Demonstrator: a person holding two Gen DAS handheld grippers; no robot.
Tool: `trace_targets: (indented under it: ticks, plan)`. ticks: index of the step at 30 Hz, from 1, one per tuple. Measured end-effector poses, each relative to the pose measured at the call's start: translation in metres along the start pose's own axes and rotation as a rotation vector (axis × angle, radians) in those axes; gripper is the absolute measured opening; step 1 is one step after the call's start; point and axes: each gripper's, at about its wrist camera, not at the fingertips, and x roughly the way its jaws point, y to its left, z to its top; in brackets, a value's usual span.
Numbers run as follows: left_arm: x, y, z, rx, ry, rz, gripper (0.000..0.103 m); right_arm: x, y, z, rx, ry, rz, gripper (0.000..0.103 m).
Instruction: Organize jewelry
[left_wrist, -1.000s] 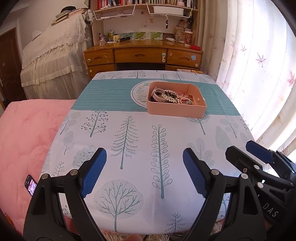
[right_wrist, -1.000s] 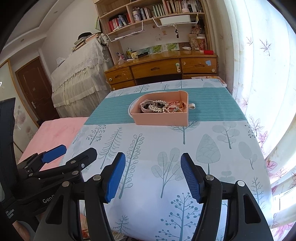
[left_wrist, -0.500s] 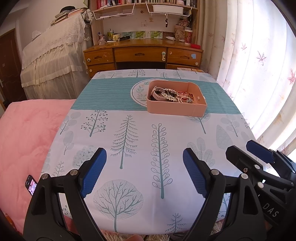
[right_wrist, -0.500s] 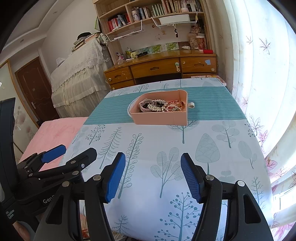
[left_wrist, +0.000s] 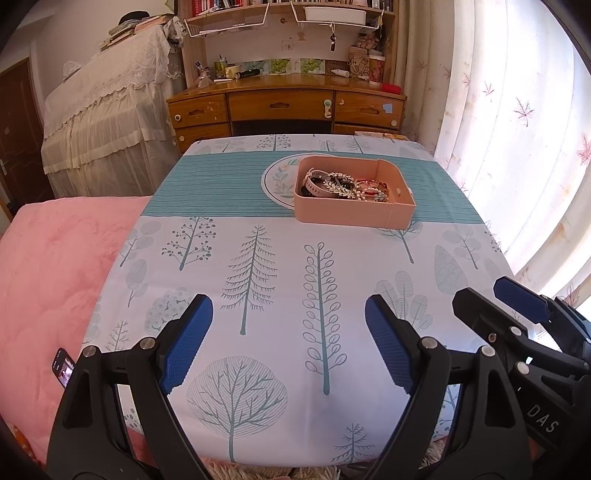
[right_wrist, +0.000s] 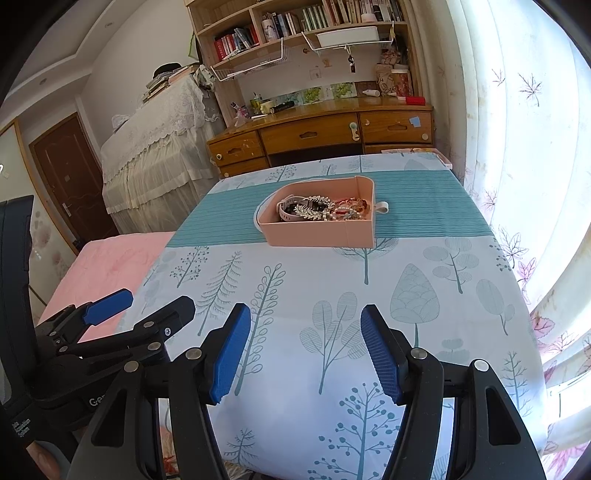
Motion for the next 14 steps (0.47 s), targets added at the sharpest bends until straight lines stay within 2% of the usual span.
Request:
trace_targets:
  ticks: [14]
  plan:
    - [0.004,0.012,-0.008,0.001,0.017,0.003,0.083,0.008,-0.002,-0.004,0.004,0.012,0.002,0.063]
